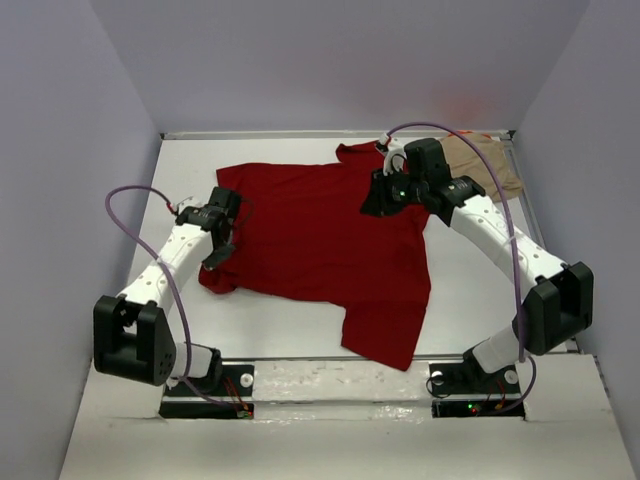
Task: Fold and stack the t-shirts
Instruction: Flatten the tshirt out
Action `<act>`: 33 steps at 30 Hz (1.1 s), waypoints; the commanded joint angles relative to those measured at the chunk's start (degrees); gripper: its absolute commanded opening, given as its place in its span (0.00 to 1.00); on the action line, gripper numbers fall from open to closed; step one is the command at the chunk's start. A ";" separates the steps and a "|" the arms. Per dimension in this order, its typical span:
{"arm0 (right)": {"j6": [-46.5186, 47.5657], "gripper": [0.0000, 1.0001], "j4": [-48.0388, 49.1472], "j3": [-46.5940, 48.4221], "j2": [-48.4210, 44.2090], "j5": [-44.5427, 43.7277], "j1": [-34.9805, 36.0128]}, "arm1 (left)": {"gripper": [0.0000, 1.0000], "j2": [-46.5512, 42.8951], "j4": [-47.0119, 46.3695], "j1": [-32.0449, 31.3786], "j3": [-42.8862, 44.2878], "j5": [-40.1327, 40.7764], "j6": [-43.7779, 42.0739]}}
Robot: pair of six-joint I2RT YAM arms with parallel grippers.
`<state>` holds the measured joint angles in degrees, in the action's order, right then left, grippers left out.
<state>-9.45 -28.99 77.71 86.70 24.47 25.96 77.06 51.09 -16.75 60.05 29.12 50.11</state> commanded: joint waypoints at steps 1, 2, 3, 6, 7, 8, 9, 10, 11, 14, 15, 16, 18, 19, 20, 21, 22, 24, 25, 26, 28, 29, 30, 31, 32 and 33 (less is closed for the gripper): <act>0.05 0.24 2.19 -0.28 -2.85 1.11 0.24 | 0.00 -1.20 -9.94 5.14 -5.99 -11.10 -5.19; -0.04 0.24 2.10 -0.28 -3.02 1.28 0.24 | 0.00 -1.29 -10.65 7.15 -6.52 -11.45 -5.28; -0.04 0.24 2.01 -0.28 -3.02 1.20 0.24 | 0.00 -1.56 -11.44 8.13 -7.05 -11.28 -5.37; 0.05 0.24 1.92 -0.28 -2.59 1.37 0.24 | 0.00 -3.13 -13.64 12.95 -8.19 -12.07 -6.95; 0.14 0.24 1.92 -0.28 -2.58 1.46 0.24 | 0.00 -3.14 -13.91 14.45 -8.37 -12.33 -7.65; 0.14 0.24 1.84 -0.37 -2.50 1.63 0.24 | 0.00 -3.66 -14.26 15.86 -8.55 -12.69 -8.79; 0.14 0.24 1.92 -0.28 -2.41 1.81 0.24 | 0.00 -4.02 -15.48 18.75 -8.55 -14.26 -9.41; 0.14 0.24 1.92 -0.37 -2.32 1.81 0.24 | 0.00 -4.37 -15.49 20.25 -8.64 -15.31 -9.67; 0.31 0.24 1.92 -0.37 -1.97 1.72 0.24 | 0.00 -5.33 -16.63 22.01 -9.42 -16.89 -10.03; 0.31 0.24 1.92 -0.54 -1.44 1.81 0.24 | 0.00 -6.74 -18.30 28.96 -11.00 -22.00 -11.78; 0.31 0.24 1.84 -0.46 -1.27 1.90 0.24 | 0.00 -7.18 -18.83 30.28 -11.36 -22.70 -12.05; 0.31 0.24 1.92 -0.46 -1.18 1.99 0.24 | 0.00 -7.71 -19.62 33.07 -11.62 -23.67 -12.49; 0.31 0.24 1.92 -0.37 -1.00 1.90 0.24 | 0.00 -8.06 -20.41 35.02 -11.89 -24.81 -13.01; 0.31 0.24 1.92 -0.37 -1.09 1.90 0.24 | 0.00 -7.98 -20.68 36.08 -12.15 -25.77 -13.02; 0.40 0.24 1.92 -0.46 -1.26 1.72 0.24 | 0.00 -7.45 -20.85 38.79 -12.67 -26.92 -13.54; 0.40 0.24 1.92 -0.46 -1.35 1.46 0.24 | 0.00 -7.10 -21.47 39.94 -13.03 -28.84 -13.63; 0.40 0.24 1.84 -0.46 -1.27 1.55 0.24 | 0.00 -7.01 -22.25 41.09 -14.34 -31.21 -13.72; 0.49 0.24 1.75 -0.28 -1.18 1.55 0.24 | 0.00 -5.87 -24.09 42.68 -15.66 -34.90 -13.98; 0.49 0.24 1.75 -0.28 -1.09 1.55 0.24 | 0.01 -4.21 -24.80 42.86 -16.28 -36.32 -14.33; 0.58 0.24 1.83 -0.19 -1.00 1.63 0.24 | 0.03 -3.33 -25.59 42.86 -16.72 -37.72 -14.86; 0.75 0.24 1.75 -0.19 -0.48 1.55 0.24 | 0.09 0.00 -27.70 42.86 -18.12 -42.89 -15.12; 0.66 0.24 1.83 -0.02 -0.21 1.55 0.24 | 0.11 1.07 -28.32 42.94 -18.65 -44.66 -15.30; 0.66 0.24 1.84 -0.02 -0.04 1.63 0.24 | 0.12 2.21 -28.85 42.86 -19.09 -46.16 -15.48; 0.75 0.24 1.75 -0.19 0.40 1.63 0.24 | 0.15 3.35 -30.25 42.94 -20.14 -48.18 -15.39; 0.66 0.24 1.75 -0.19 0.58 1.63 0.24 | 0.17 3.62 -30.70 42.86 -20.58 -49.33 -15.22; 0.75 0.24 1.75 -0.19 0.67 1.63 0.24 | 0.20 3.63 -30.96 42.94 -20.76 -49.60 -15.13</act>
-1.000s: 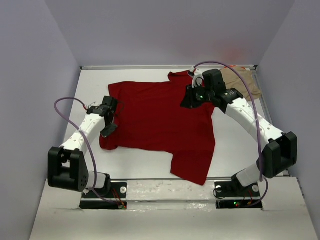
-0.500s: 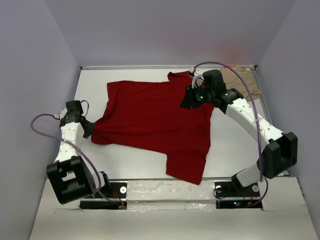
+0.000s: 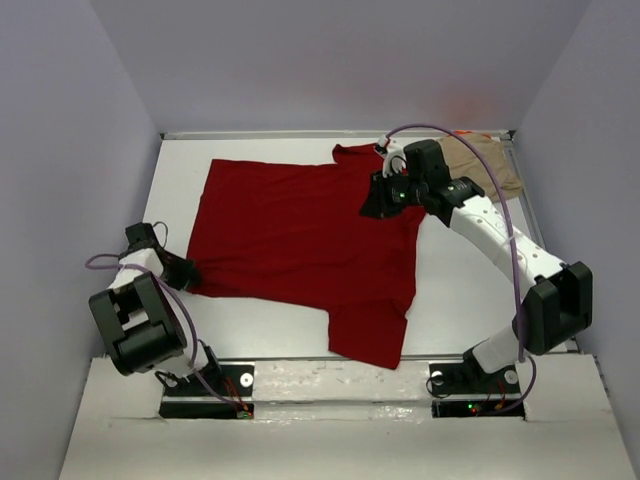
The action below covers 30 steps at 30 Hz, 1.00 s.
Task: Fold and stack the t-shirts
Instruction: Flatten the tshirt out
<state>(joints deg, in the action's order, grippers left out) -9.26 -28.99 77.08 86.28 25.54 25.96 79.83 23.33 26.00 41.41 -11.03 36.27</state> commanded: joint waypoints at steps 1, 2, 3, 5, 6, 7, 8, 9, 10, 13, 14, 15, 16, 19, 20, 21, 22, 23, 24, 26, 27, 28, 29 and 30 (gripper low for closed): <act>0.64 0.24 1.83 0.27 1.26 0.22 0.24 | 0.22 0.50 -4.25 0.11 -2.29 -9.54 -1.20; 0.56 0.24 1.75 0.27 1.69 -0.22 0.24 | 0.28 -0.37 -4.35 0.10 -2.04 -9.45 -1.29; 0.56 0.24 1.83 0.35 2.05 -0.40 0.24 | 0.32 -0.73 -3.22 0.10 -1.25 -8.06 -1.99; 0.38 0.24 1.84 0.44 3.10 -0.93 0.24 | 0.45 -2.13 -1.19 0.10 2.26 -3.94 -2.78; 0.21 0.24 1.92 0.62 3.45 -0.93 0.24 | 0.52 -3.18 -0.23 -0.07 3.75 -1.57 -2.96; 0.03 0.28 2.01 0.79 3.80 -1.97 0.24 | 0.58 -5.80 2.05 -1.03 7.07 1.76 -3.05; -0.15 0.31 1.92 0.97 4.24 -2.86 0.24 | 0.61 -7.22 3.20 -1.91 8.85 5.10 -3.05; -0.41 0.34 1.92 0.97 5.20 -5.21 0.24 | 0.68 -8.80 4.95 -2.87 10.43 11.66 -2.96; -0.59 0.37 1.92 0.97 5.74 -6.46 0.24 | 0.71 -10.21 5.66 -3.58 13.06 14.51 -2.79; -1.46 0.47 1.92 0.88 7.67 -10.15 0.24 | 0.74 -14.43 7.86 -5.69 16.41 21.38 -2.35; -1.64 0.47 1.84 0.88 7.94 -10.59 0.24 | 0.75 -15.75 8.39 -6.22 17.90 22.79 -2.17; -1.90 0.47 1.92 1.05 8.63 -11.73 0.24 | 0.77 -16.80 9.09 -6.31 18.53 24.81 -2.17; -1.91 0.47 1.84 1.32 9.08 -11.83 -0.29 | 0.77 -17.34 9.10 -6.31 18.62 25.26 -2.26; -4.09 0.47 2.10 0.80 9.17 -10.52 -3.27 | 0.78 -18.22 8.13 -7.19 18.88 26.93 -2.87; -4.97 0.47 3.14 0.44 9.34 -9.21 -4.67 | 0.79 -17.87 8.05 -7.71 19.32 27.63 -2.96; -6.81 0.47 4.11 -0.17 9.34 -7.89 -6.08 | 0.79 -17.26 7.87 -8.59 19.59 28.25 -3.92; -7.44 0.47 4.90 -1.74 9.08 -6.13 -8.27 | 0.79 -15.34 8.13 -10.68 20.46 28.60 -4.28; -7.62 0.47 5.43 -2.10 8.82 -6.29 -8.90 | 0.79 -14.36 8.48 -11.84 20.73 29.21 -4.19; -7.71 0.47 5.53 -2.46 8.56 -8.12 -8.90 | 0.79 -13.48 7.88 -13.07 20.82 28.79 -4.54; -7.44 0.47 5.35 -3.07 7.94 -8.75 -8.90 | 0.78 -11.03 7.34 -17.10 20.64 28.95 -4.63; -7.44 0.47 5.26 -3.34 7.76 -8.93 -9.51 | 0.78 -10.14 6.56 -18.17 20.38 28.70 -4.89; -7.70 0.47 5.35 -4.03 7.76 -9.28 -10.48 | 0.78 -7.87 5.68 -19.57 20.47 27.65 -5.33; -7.88 0.47 5.44 -4.04 7.85 -9.02 -10.49 | 0.78 -6.63 5.50 -19.58 20.73 27.12 -5.42; -8.06 0.47 5.53 -4.39 8.29 -8.15 -12.14 | 0.77 -5.40 5.15 -20.71 20.90 26.41 -5.68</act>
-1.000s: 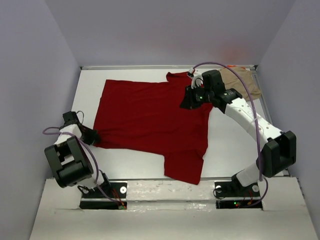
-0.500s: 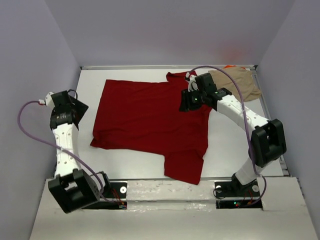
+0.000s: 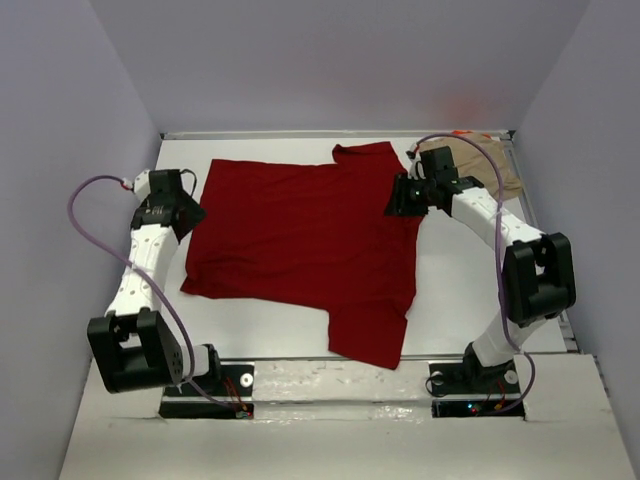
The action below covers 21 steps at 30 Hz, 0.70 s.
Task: Fold and stack the t-shirts
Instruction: Flatten the tshirt out
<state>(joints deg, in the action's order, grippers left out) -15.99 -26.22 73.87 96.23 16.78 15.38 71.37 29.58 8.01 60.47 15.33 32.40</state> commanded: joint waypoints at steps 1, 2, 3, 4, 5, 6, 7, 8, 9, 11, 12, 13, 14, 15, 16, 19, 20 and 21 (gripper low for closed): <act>-1.94 0.47 2.84 -1.27 -0.61 2.37 -2.36 | 0.77 4.29 -1.37 -3.35 2.20 -0.47 -2.08; -2.12 0.47 3.27 -1.35 -0.25 2.73 -3.06 | 0.77 6.74 -1.28 -4.40 3.16 -0.65 -1.91; -2.12 0.47 3.80 -1.70 -0.16 2.74 -3.07 | 0.77 7.80 -1.63 -4.93 3.51 -1.53 -1.99; -2.03 0.47 4.07 -1.79 0.01 2.91 -3.07 | 0.77 8.69 -1.81 -5.54 4.04 -1.45 -2.17; -1.94 0.48 4.16 -1.71 0.36 3.17 -3.07 | 0.77 10.43 -1.72 -6.42 4.91 -1.01 -2.17; -2.03 0.47 4.07 -1.19 0.89 3.26 -3.59 | 0.77 11.32 -2.16 -7.65 5.36 -1.27 -2.60; -2.03 0.47 4.07 -1.18 1.68 3.96 -3.60 | 0.77 12.11 -2.42 -7.66 5.71 -2.05 -3.04; -2.55 0.41 4.33 -1.27 2.03 4.58 -3.60 | 0.77 14.21 -2.34 -7.75 6.58 -2.84 -3.31; -2.73 0.32 4.42 -1.62 2.38 6.15 -4.30 | 0.77 15.28 -2.25 -9.66 7.03 -4.94 -3.57; -3.61 0.00 5.03 -2.49 2.65 6.86 -4.30 | 0.76 17.22 -1.55 -10.64 8.26 -4.79 -3.40; -3.70 0.00 5.56 -3.28 2.30 7.39 -4.30 | 0.76 17.39 -1.46 -11.26 8.35 -4.79 -3.40; -3.96 0.00 6.09 -5.46 0.91 7.74 -4.30 | 0.76 17.40 -1.98 -12.22 8.26 -4.87 -3.31; -4.14 0.00 7.31 -6.70 0.11 7.22 -4.82 | 0.77 17.40 -2.16 -12.58 8.44 -5.13 -3.49; -4.49 0.05 7.49 -7.85 -0.77 6.09 -4.83 | 0.76 17.66 -2.25 -12.93 8.53 -5.66 -3.49; -4.32 0.21 7.67 -8.82 -1.56 4.51 -4.83 | 0.76 18.44 -2.16 -13.63 8.70 -6.01 -3.75; -4.66 0.66 9.07 -12.87 -5.25 3.70 -5.88 | 0.76 19.68 -1.46 -14.95 9.85 -5.84 -3.93; -4.84 0.71 9.60 -13.91 -6.13 3.44 -5.88 | 0.76 20.29 -1.46 -15.48 10.11 -5.75 -4.19; -5.10 0.72 9.78 -15.32 -7.53 3.00 -6.58 | 0.77 20.56 -1.37 -16.09 10.20 -5.58 -4.10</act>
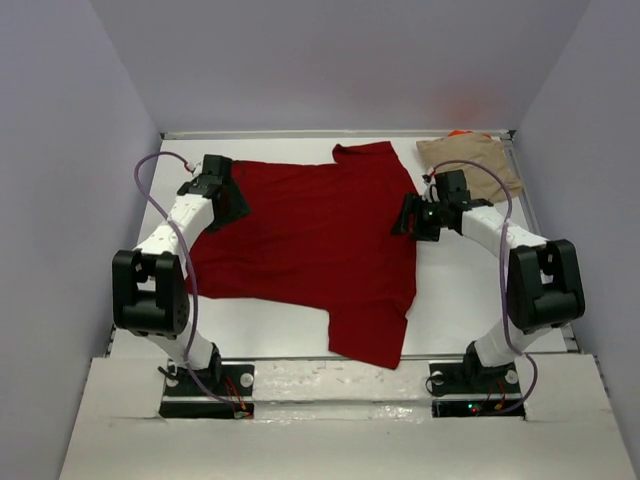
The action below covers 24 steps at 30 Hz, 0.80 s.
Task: Fold and stack the t-shirts
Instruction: Flatten the tshirt out
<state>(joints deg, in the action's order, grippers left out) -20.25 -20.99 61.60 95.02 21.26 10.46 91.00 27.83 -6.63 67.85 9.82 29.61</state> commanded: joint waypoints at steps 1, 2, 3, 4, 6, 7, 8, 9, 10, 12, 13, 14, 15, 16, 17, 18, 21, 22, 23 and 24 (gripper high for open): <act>-1.02 0.72 4.65 -3.59 -6.86 -1.65 -2.19 | 0.76 1.54 0.47 -1.54 3.07 0.02 -1.30; -1.11 0.72 4.65 -4.29 -7.56 -1.92 -2.20 | 0.76 1.90 0.47 -2.06 3.33 0.11 -1.48; -1.37 0.72 4.73 -5.43 -8.96 -2.35 -2.20 | 0.76 2.42 0.81 -2.24 3.68 0.19 -1.57; -1.37 0.72 4.73 -6.14 -9.76 -2.97 -2.81 | 0.76 2.86 1.17 -2.42 4.12 0.19 -1.57; -1.20 0.73 5.08 -7.11 -11.00 -4.20 -3.33 | 0.77 4.62 1.96 -3.21 4.83 -0.07 -1.92; -0.93 0.73 5.17 -7.55 -11.09 -3.51 -4.04 | 0.76 5.23 2.31 -3.38 5.00 -0.59 -1.92; -0.93 0.73 5.00 -7.64 -10.83 -3.07 -4.04 | 0.77 6.20 2.40 -3.47 5.18 -0.86 -1.92; -1.11 0.73 5.00 -7.99 -10.65 -2.71 -4.74 | 0.76 6.73 2.23 -4.00 5.27 -1.29 -2.01; -1.37 0.73 5.17 -9.03 -10.65 -2.54 -4.75 | 0.76 7.17 2.75 -4.26 5.53 -1.56 -2.18; -1.81 0.73 6.40 -10.36 -10.65 -1.48 -4.75 | 0.76 8.49 3.28 -4.88 6.67 -1.21 -2.27; -2.42 0.73 7.19 -11.06 -10.82 -0.87 -4.75 | 0.76 8.66 3.54 -5.58 6.94 -0.78 -2.27; -2.77 0.71 8.41 -12.20 -10.82 -1.30 -4.75 | 0.76 8.75 3.63 -5.84 7.55 -0.34 -2.18; -2.95 0.68 9.21 -12.64 -10.65 -1.57 -4.75 | 0.76 8.84 3.72 -6.19 7.82 0.02 -2.10; -3.04 0.66 9.83 -12.91 -10.21 -1.66 -5.27 | 0.76 8.93 3.89 -6.63 8.17 0.54 -2.18; -3.21 0.62 10.35 -13.09 -9.43 -1.48 -5.27 | 0.76 9.19 4.33 -7.07 8.52 0.72 -2.10; -3.39 0.59 11.14 -12.83 -7.59 -1.05 -5.80 | 0.76 9.37 4.33 -7.25 8.78 0.81 -2.10; -4.62 0.51 14.30 -13.17 -5.64 -0.25 -5.80 | 0.76 10.25 4.68 -7.34 9.57 0.81 -2.27; -4.71 0.51 14.57 -12.91 -4.42 0.45 -5.80 | 0.76 10.25 4.86 -7.43 9.66 0.64 -2.36; -4.71 0.51 14.75 -12.83 -3.97 0.37 -5.80 | 0.76 10.16 5.03 -7.43 9.84 0.63 -2.36; -4.71 0.54 15.10 -12.74 -3.79 0.19 -5.80 | 0.76 10.07 5.12 -7.43 10.28 0.63 -2.53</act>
<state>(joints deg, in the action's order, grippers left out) -24.03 -11.40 48.77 90.19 20.38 5.10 101.19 31.03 -14.09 75.57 9.54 28.29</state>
